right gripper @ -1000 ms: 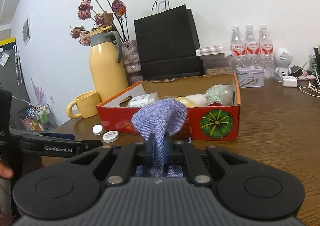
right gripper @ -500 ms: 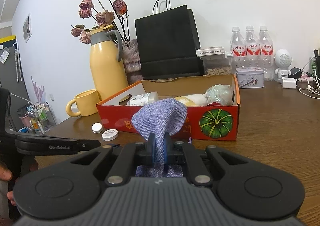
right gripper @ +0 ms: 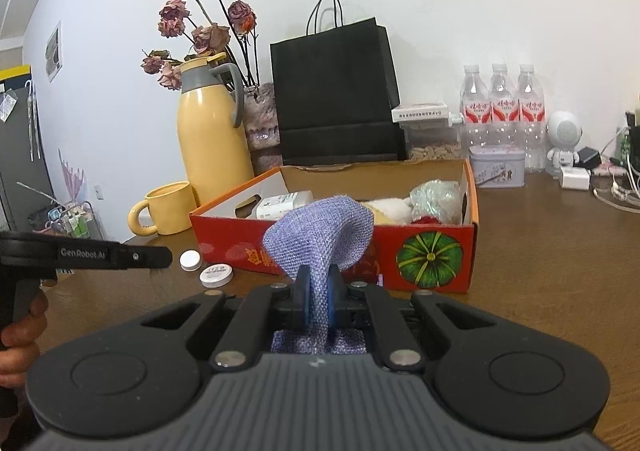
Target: Organize objects
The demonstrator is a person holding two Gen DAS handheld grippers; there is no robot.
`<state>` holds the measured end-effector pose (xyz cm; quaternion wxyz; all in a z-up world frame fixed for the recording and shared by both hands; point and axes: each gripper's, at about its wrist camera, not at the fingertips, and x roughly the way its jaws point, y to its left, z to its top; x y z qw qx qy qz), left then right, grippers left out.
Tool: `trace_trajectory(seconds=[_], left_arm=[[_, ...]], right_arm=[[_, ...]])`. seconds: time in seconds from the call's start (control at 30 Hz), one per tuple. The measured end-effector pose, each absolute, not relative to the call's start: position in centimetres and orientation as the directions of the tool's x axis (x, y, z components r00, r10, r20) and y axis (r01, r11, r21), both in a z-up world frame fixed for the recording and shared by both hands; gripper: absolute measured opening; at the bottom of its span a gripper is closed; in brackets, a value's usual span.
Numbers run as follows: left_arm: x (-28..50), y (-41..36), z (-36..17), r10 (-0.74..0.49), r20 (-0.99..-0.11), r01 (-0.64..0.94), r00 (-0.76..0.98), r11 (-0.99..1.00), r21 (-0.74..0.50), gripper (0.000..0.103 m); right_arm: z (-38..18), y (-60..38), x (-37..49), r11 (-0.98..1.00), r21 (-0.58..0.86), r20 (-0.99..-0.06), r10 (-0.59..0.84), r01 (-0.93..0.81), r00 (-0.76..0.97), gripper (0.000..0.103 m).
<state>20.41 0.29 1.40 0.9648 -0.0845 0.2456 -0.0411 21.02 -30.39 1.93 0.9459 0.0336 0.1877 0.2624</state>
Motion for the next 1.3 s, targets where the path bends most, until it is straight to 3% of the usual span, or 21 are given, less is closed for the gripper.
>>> trace_trajectory(seconds=[0.67,1.3], left_arm=[[27.9,-2.4,4.7,-0.115,-0.426,0.062,0.898,0.989,-0.137,0.003],[37.0,-1.2,3.9,-0.052,-0.417,0.026,0.908,0.997,-0.068,0.003]], right_arm=[[5.5,-27.9,27.2,0.874,0.105,-0.337,0.480,-0.475,0.810,0.008],[4.6,-23.4,36.8,0.878,0.140,-0.388,0.474,-0.458,0.790,0.008]])
